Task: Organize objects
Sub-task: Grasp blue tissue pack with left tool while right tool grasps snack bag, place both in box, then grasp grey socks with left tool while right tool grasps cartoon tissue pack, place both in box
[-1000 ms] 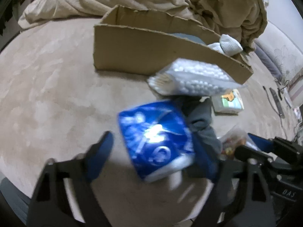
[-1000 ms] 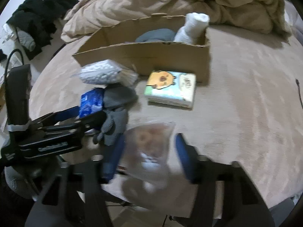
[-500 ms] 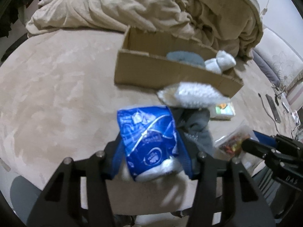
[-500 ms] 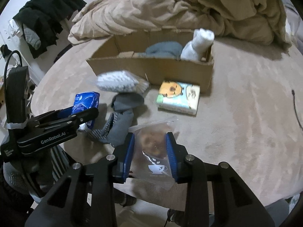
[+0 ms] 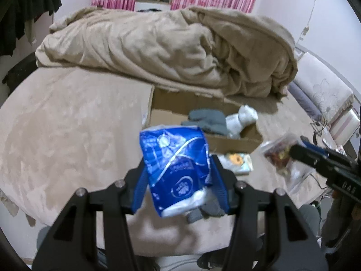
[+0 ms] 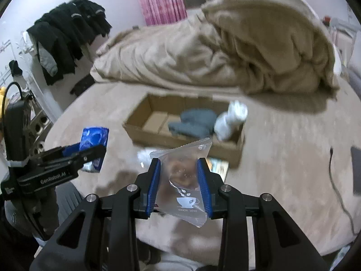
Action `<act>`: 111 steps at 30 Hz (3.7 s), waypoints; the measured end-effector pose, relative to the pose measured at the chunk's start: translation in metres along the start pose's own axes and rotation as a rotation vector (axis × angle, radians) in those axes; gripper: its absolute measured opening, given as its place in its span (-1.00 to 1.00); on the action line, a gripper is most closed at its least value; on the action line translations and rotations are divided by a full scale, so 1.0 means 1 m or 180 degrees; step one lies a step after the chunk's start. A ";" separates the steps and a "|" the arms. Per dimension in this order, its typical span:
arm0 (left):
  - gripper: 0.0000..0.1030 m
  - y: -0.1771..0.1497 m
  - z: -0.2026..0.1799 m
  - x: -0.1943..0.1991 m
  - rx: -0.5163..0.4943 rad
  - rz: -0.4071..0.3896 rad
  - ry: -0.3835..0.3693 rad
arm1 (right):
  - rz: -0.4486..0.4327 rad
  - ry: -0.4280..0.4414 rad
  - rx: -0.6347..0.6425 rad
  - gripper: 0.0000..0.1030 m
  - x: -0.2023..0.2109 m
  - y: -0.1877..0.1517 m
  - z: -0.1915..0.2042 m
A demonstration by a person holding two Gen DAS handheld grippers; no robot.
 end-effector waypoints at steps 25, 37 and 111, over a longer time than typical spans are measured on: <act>0.03 0.096 0.003 -0.112 -0.0403 0.0172 -0.0055 | -0.0244 0.0082 -0.0033 -0.32 -0.071 0.106 -0.002; 0.04 0.101 0.001 -0.166 -0.0487 0.0344 -0.0084 | 0.0049 0.0188 -0.0367 -0.32 -0.155 0.104 -0.029; 0.09 -0.076 -0.055 -0.147 -0.0494 0.0693 0.0279 | 0.0225 -0.0091 -0.0419 0.67 -0.099 -0.040 -0.073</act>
Point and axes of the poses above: each gripper's, at about its wrist camera, not at the fingertips, and x roughly against the way its jaws point, z to its left, y to its top, the point moved 10 cm from there along -x, roughly the way its jaws point, and after that the axes turned 10 degrees about z, right-handed, at the moved point
